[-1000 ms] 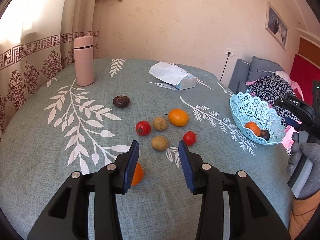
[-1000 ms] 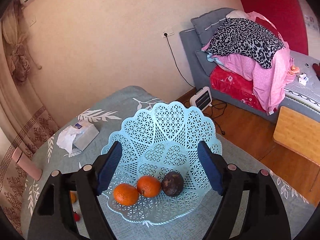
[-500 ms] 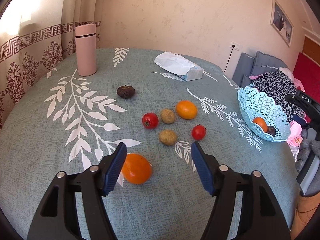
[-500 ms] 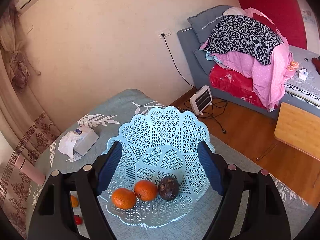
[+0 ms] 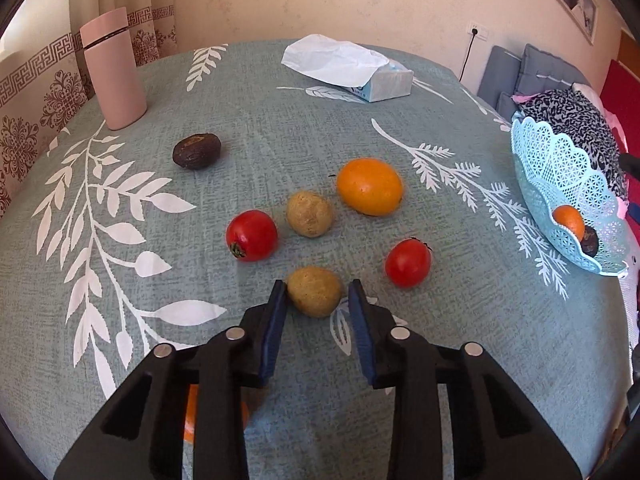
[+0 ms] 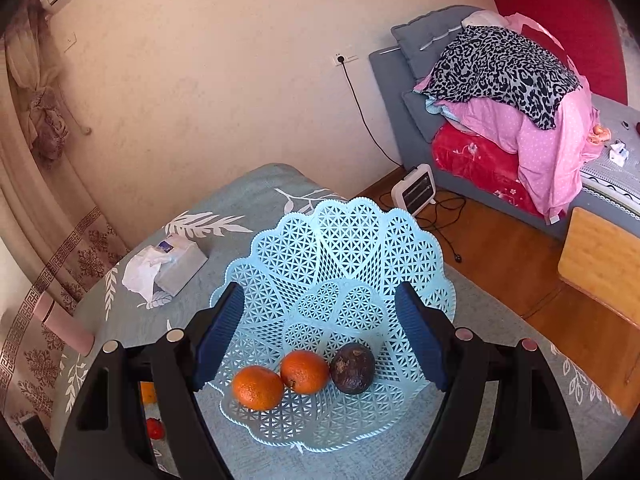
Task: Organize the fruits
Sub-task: 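Grasp the brown kiwi with the left tool, then carry the kiwi to the blue basket and release it from the left tool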
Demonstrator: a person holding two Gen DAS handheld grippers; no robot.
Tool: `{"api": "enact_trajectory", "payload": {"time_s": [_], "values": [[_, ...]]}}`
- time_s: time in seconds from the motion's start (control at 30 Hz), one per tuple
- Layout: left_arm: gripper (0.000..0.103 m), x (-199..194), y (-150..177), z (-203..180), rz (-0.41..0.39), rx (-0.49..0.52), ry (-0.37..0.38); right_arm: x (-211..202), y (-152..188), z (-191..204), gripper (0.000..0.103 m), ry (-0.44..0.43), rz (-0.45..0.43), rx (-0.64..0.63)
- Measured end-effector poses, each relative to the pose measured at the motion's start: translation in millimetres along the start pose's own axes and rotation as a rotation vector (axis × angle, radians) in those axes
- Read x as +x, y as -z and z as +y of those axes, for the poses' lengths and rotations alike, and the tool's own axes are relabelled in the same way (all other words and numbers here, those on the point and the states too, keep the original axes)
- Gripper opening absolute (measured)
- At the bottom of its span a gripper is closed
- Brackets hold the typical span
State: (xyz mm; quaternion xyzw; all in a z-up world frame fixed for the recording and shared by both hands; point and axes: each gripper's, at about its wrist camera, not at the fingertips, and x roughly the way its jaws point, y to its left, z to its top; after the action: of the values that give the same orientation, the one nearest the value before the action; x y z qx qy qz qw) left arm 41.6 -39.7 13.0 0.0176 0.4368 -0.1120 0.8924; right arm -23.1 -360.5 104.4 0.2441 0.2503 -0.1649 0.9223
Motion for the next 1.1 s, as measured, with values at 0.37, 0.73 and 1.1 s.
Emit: {"api": "enact_trajectory", "payload": {"time_s": [0.37, 0.73, 1.1], "values": [[0.027, -28, -24, -47, -0.067, 0.088, 0.065, -12, -16, -19, 0.079, -0.009, -0.028, 0.067], [0.027, -27, -68, -159, -0.087, 0.212, 0.221, -9, -29, -44, 0.079, 0.011, -0.027, 0.134], [0.038, -4, -84, -210, -0.044, 0.256, 0.272, -4, -33, -55, 0.079, 0.036, -0.028, 0.162]]}}
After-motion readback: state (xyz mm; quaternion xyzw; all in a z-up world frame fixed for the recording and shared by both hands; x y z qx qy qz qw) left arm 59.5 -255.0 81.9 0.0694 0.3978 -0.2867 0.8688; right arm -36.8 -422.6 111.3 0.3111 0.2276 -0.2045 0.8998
